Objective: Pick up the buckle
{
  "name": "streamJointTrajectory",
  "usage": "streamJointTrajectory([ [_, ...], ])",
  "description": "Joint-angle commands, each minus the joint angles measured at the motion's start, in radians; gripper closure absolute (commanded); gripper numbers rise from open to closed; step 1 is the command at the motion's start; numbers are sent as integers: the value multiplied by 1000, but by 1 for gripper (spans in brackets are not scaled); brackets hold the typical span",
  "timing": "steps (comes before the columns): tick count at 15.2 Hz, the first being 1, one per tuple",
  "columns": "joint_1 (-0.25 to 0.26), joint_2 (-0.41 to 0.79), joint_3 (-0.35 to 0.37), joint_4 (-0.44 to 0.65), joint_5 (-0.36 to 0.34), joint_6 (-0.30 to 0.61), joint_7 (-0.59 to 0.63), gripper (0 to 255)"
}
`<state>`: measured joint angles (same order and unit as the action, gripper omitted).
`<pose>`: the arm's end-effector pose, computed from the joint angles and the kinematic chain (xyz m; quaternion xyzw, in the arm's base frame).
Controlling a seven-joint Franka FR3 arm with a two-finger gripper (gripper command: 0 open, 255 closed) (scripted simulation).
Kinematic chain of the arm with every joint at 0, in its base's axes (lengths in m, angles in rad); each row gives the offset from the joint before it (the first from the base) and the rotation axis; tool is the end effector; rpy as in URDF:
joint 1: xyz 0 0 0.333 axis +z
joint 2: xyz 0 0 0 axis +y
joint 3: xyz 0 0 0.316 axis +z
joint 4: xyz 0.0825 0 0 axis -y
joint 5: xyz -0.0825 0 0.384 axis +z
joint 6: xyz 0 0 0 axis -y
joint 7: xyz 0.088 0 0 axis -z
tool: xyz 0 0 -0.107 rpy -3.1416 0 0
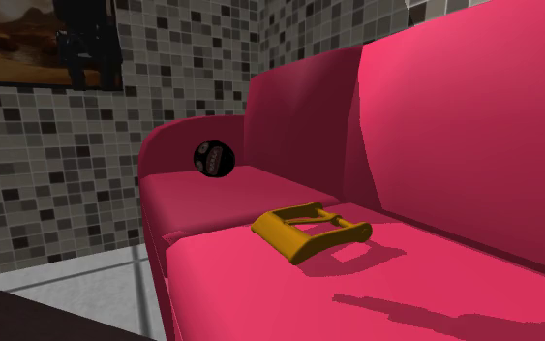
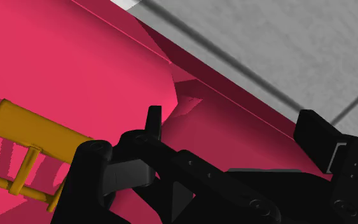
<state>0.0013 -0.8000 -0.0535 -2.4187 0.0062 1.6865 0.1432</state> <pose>0.3130 -0.0200 0.5752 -0.9951 0.0903 -0.0323 0.0240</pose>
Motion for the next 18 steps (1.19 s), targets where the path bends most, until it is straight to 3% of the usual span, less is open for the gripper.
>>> streamJointTrajectory([
  [1, 0, 0, 0, 0, 0, 0, 0, 0],
  [10, -65, 268, -100, 39, -36, 217, -22, 0],
  [18, -105, 535, -190, 144, -19, 368, -53, 0],
])
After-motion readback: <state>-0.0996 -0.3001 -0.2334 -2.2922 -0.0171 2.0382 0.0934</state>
